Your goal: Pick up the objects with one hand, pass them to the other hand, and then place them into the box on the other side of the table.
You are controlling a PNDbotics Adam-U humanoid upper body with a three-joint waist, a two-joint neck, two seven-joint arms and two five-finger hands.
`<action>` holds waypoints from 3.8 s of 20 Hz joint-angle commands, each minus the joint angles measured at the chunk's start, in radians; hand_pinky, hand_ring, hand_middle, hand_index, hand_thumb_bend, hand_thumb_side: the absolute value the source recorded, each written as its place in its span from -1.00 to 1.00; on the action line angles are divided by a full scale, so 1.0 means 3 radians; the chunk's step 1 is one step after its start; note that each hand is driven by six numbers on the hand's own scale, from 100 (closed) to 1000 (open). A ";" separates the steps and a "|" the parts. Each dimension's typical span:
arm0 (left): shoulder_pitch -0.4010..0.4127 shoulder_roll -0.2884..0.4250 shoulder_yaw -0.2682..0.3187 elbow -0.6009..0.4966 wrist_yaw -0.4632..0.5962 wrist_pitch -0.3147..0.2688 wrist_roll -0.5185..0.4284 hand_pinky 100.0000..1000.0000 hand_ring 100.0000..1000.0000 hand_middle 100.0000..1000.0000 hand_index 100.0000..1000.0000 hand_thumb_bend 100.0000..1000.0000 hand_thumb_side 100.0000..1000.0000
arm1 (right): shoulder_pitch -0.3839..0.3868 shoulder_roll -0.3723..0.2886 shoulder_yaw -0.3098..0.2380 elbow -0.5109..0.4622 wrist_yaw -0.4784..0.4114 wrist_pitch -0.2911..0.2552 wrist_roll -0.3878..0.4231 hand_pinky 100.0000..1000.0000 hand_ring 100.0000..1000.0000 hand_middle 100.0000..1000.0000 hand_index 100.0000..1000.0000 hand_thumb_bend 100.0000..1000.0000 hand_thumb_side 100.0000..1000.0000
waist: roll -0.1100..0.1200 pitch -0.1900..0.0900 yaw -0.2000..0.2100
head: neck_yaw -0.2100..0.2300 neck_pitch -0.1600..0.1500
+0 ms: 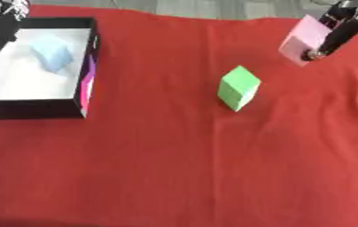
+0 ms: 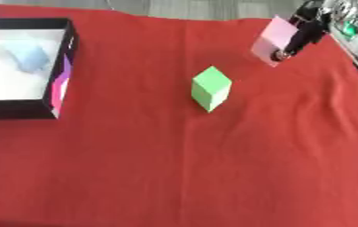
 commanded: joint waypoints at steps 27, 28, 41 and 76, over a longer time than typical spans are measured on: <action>-0.0195 0.0074 -0.0056 -0.0193 0.0028 -0.0070 -0.0138 0.41 0.45 0.15 0.30 -1.00 0.45 | 0.0468 0.0409 -0.0207 -0.1156 -0.0788 -0.0263 -0.1106 0.54 0.28 -0.01 0.09 -0.86 -1.00 | 0.0156 0.0007 0.0059 | -0.0021 -0.0280; -0.0209 0.0084 -0.0077 -0.0203 0.0026 -0.0080 -0.0176 0.41 0.46 0.17 0.31 -1.00 0.44 | 0.0494 0.0483 -0.0200 -0.1172 -0.0748 -0.0311 -0.1150 0.55 0.28 -0.01 0.09 -0.87 -1.00 | 0.0160 0.0008 0.0060 | -0.0018 -0.0265; -0.0496 0.0299 -0.0387 -0.0351 -0.0180 -0.0326 -0.0937 0.44 0.50 0.25 0.39 -0.96 0.34 | 0.0538 0.0999 -0.0074 -0.0971 -0.0332 -0.0854 -0.1295 0.57 0.28 0.00 0.10 -0.92 -1.00 | 0.0194 -0.0003 0.0098 | -0.0034 -0.0188; -0.1326 0.0288 -0.1175 -0.0310 -0.1086 -0.0508 -0.2642 0.50 0.60 0.46 0.61 -0.57 0.14 | 0.0639 0.1578 0.0141 -0.0327 -0.0366 -0.2095 -0.2055 0.63 0.32 0.03 0.12 -1.00 -1.00 | 0.0261 -0.0052 0.0173 | -0.0119 -0.0117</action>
